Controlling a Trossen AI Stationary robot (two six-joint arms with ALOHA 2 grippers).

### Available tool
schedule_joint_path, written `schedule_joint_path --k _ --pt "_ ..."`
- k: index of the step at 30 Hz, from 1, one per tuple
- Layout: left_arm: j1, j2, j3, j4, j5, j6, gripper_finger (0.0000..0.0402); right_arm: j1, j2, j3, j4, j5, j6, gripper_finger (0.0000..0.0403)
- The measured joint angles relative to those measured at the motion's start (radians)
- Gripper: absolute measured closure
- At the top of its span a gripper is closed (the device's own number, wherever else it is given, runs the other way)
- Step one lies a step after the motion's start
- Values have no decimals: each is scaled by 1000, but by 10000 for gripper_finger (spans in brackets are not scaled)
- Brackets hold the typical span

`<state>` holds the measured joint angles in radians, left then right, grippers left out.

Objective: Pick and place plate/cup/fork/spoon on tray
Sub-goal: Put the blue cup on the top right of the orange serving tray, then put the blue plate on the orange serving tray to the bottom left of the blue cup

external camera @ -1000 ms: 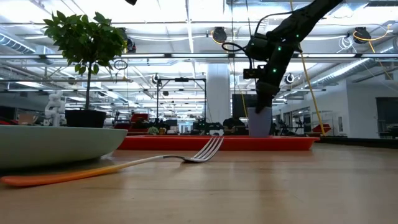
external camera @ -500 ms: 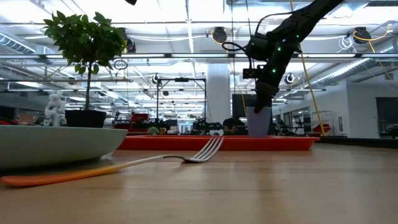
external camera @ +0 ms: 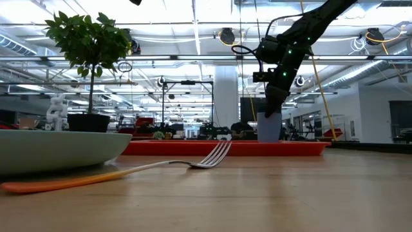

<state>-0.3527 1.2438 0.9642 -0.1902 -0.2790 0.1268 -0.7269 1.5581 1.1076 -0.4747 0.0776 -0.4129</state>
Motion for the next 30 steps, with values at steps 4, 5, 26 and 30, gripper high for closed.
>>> schedule_joint_path --k 4,5,26,30 --pt "0 0 0 0 0 0 376 0 0 0 0 0 4 358" --pt "0 0 0 0 0 0 376 0 0 0 0 0 4 354" --pt "0 0 0 9 0 3 376 133 -145 0 80 156 35 264" --pt "0 0 0 16 0 3 376 237 -285 0 59 183 73 247"
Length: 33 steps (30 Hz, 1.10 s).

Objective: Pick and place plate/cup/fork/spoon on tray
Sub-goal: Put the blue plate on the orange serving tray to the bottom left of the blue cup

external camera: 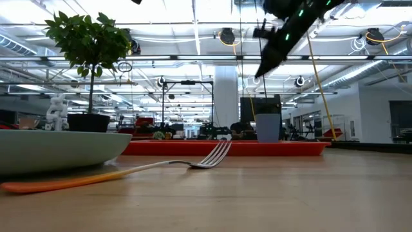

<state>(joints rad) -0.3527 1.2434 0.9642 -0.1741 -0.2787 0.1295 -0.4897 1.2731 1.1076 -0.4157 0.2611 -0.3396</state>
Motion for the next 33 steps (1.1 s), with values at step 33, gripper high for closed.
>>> schedule_joint_path --k 33 --pt "-489 230 49 -272 90 -876 376 873 -262 -343 225 13 590 243"
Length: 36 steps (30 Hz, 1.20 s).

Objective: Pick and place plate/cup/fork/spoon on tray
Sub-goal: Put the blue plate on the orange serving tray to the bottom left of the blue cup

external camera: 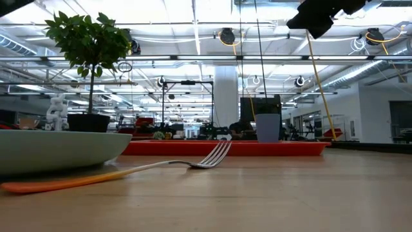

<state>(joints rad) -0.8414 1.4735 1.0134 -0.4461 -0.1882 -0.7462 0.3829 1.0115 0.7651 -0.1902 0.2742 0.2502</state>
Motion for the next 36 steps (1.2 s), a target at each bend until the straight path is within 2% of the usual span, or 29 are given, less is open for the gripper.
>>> schedule_joint_path --k 6,9,15,26,29,36 --pt "-59 70 0 -37 56 -47 376 40 20 0 42 98 49 243" --pt "-88 100 0 -53 57 -99 376 56 51 0 121 94 52 243" --pt "-133 152 -1 -66 36 -101 375 91 125 0 240 90 32 243" --pt "-131 170 -1 -137 -42 -41 372 104 167 0 270 88 -22 243" --pt "-125 170 -1 -143 -46 -50 347 104 167 0 269 88 -34 243" --pt "-125 170 -3 -151 -69 -61 245 104 167 0 269 88 -57 243"
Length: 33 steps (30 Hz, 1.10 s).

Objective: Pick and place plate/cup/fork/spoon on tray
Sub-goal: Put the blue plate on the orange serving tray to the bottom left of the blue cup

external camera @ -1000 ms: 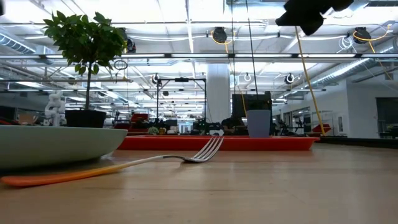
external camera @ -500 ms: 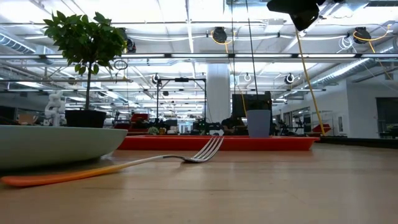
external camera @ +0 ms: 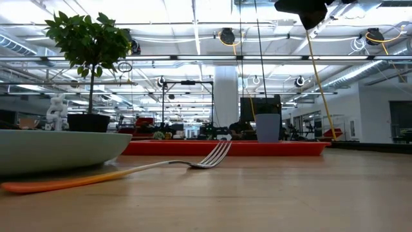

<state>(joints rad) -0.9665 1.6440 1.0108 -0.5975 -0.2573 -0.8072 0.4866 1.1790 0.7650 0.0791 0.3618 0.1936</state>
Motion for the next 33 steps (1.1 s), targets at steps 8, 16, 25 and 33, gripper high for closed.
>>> schedule_joint_path --k 8,16,25,33 --pt "-20 0 -21 19 -21 3 213 0 0 0 0 0 3 243" --pt "-50 6 -21 12 -44 50 261 0 0 0 0 0 1 243" --pt "-82 53 -22 -8 -59 92 290 0 0 0 15 0 -7 243" --pt "-87 114 -21 1 -57 107 291 0 0 0 17 0 -13 243"
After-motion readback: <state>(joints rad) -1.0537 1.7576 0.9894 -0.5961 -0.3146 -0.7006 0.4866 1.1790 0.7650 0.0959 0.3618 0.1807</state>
